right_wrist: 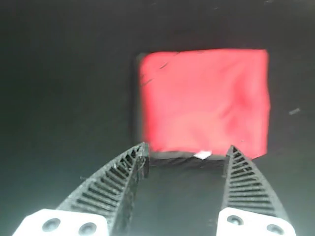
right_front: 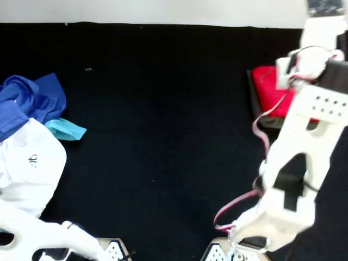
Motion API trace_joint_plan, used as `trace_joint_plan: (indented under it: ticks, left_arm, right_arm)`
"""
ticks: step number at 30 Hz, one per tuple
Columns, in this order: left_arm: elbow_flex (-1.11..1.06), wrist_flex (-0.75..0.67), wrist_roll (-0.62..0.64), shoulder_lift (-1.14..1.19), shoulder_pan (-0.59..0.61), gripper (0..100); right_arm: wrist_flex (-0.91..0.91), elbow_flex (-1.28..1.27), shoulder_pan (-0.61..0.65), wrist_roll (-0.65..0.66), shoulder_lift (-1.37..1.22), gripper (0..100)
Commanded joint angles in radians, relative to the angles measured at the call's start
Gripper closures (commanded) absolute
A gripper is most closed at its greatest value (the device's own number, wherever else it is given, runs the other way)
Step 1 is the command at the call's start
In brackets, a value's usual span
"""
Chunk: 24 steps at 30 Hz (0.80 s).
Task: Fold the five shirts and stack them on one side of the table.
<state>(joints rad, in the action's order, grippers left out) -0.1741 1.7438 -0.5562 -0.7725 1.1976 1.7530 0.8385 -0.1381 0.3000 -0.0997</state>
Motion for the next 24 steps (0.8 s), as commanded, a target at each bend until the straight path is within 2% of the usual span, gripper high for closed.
trace_joint_plan:
  ticks: [1, 5, 12, 15, 20, 24]
  left_arm:
    - [-0.067, 0.002, -0.006, -0.004, -0.108, 83]
    - [-0.226, -0.043, -0.006, -0.004, -0.174, 83]
    - [-0.526, -0.402, -0.006, -0.004, -0.294, 82]
    - [-0.568, -0.551, -0.006, -0.004, -0.275, 82]
    - [-0.549, -0.692, -0.006, -0.004, -0.196, 82]
    - [-0.545, -0.753, -0.003, -0.001, -0.232, 82]
  right_arm:
    - [0.010, -0.274, 0.111, -0.051, 0.246, 76.0]
    - [0.008, -0.469, 0.165, -0.049, 0.403, 76.0]
    - [0.010, -0.785, 0.162, -0.051, 0.599, 76.0]
    - [0.007, -0.908, 0.166, -0.046, 0.680, 76.0]
    - [0.007, -1.055, 0.163, -0.044, 0.812, 76.0]
    - [0.002, -1.164, 0.174, -0.044, 0.901, 76.0]
